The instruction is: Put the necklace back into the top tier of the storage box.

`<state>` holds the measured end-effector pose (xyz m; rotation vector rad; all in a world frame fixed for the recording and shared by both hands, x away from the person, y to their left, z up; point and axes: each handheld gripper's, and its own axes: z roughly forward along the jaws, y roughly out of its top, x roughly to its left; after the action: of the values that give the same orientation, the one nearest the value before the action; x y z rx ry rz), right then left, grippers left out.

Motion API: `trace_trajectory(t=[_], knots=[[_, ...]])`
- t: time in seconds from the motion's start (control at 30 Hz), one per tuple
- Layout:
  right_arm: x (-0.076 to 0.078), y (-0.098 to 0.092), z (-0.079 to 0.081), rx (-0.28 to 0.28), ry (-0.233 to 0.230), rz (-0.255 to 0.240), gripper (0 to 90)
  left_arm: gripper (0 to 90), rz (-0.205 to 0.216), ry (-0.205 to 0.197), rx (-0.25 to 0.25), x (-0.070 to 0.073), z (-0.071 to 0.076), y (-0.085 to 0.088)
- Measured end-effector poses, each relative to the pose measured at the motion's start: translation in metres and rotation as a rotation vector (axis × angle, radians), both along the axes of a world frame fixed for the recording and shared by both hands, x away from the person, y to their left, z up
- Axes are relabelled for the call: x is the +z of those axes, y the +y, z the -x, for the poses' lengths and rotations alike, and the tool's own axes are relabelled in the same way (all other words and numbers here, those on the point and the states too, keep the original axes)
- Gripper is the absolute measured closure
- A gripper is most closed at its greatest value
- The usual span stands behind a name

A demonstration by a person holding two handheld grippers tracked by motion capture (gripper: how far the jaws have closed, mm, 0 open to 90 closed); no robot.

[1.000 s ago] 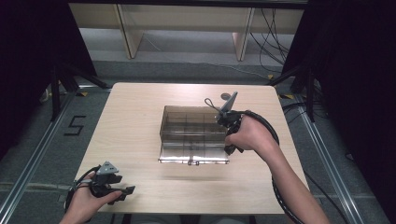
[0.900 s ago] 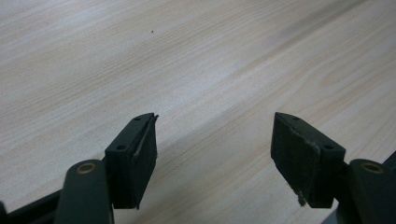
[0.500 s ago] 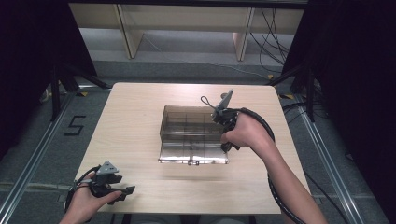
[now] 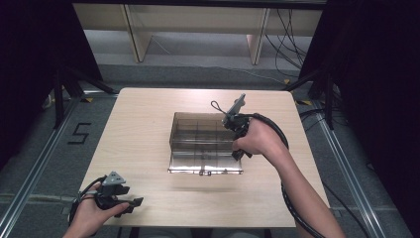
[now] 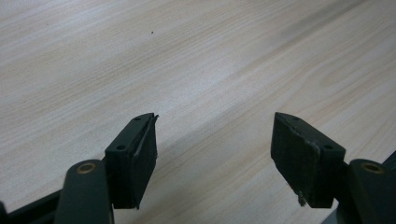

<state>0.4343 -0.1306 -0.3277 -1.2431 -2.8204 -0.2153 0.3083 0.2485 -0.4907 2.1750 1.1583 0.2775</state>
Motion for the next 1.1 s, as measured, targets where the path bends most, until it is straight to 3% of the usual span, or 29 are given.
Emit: trace_trajectory(t=[0.03, 0.1, 0.5, 0.53, 0.63, 0.67, 1.07, 1.1], knots=[[0.0, 0.002, 0.002, -0.042, 0.011, 0.008, 84.3, 31.4, 0.0, 0.004, 0.003, 0.0, 0.0, 0.0], [0.0, 0.004, 0.002, -0.053, 0.024, 0.011, 84.3, 31.4, 0.001, 0.002, 0.001, 0.0, 0.0, 0.0], [-0.002, 0.006, -0.001, -0.042, 0.016, 0.007, 84.3, 31.4, 0.0, 0.002, 0.0, 0.0, 0.0, 0.0], [-0.003, 0.005, -0.003, -0.009, 0.006, 0.0, 84.3, 31.4, 0.002, 0.0, 0.002, 0.0, 0.0, 0.0], [-0.002, 0.007, -0.002, -0.04, 0.014, 0.006, 84.3, 31.4, 0.019, 0.013, 0.024, 0.0, 0.002, -0.001], [-0.003, 0.007, -0.003, -0.02, 0.003, 0.002, 84.3, 31.4, 0.001, 0.0, 0.0, 0.001, 0.0, 0.0], [-0.01, 0.01, -0.007, -0.021, 0.009, 0.006, 84.3, 31.4, 0.02, 0.015, 0.026, 0.0, 0.002, -0.002], [-0.01, 0.011, -0.006, -0.044, 0.017, 0.01, 84.3, 31.4, 0.017, 0.014, 0.022, 0.0, 0.001, -0.001]])
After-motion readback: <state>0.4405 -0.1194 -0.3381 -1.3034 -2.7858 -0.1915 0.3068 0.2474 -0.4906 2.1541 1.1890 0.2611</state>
